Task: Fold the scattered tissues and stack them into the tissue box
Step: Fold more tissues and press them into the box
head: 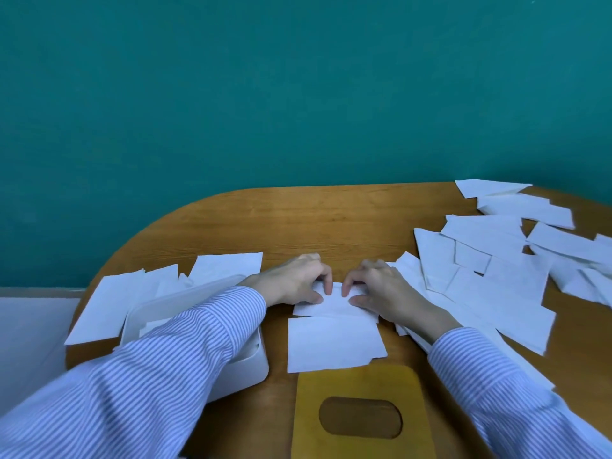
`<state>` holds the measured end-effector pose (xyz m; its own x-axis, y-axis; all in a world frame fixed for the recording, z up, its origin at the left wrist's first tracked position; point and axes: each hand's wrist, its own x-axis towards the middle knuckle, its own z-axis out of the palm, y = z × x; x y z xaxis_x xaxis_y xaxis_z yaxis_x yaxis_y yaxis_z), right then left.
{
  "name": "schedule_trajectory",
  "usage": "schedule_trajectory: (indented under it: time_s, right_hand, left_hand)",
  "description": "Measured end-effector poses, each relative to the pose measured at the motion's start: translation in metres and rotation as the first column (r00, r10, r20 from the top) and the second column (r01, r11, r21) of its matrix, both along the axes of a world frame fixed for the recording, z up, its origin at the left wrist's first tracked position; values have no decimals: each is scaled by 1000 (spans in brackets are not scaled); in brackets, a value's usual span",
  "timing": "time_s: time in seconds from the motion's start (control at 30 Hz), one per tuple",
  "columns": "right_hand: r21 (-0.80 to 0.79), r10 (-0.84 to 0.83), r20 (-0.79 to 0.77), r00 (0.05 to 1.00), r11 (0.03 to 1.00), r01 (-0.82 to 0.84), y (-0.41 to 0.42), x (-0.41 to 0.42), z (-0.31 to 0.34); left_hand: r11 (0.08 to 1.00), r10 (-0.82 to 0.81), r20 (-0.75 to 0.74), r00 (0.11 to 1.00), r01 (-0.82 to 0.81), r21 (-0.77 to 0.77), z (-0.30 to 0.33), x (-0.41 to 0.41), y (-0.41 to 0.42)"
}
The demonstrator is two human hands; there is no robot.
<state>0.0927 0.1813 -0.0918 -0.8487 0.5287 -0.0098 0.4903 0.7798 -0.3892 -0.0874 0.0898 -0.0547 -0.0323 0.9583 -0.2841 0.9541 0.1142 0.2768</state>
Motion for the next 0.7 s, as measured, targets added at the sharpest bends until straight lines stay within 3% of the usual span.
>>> schedule_trajectory:
  time_s: [0.53,0.7]
  right_hand:
    - [-122,44,-178,983,990,-66,3,9,27]
    - [-142,35,-277,960,987,-77,-6,12,58]
  left_hand:
    - [991,8,203,979,-34,126,26,-2,-13]
    - [957,-17,281,960,-65,282,47,-7,-32]
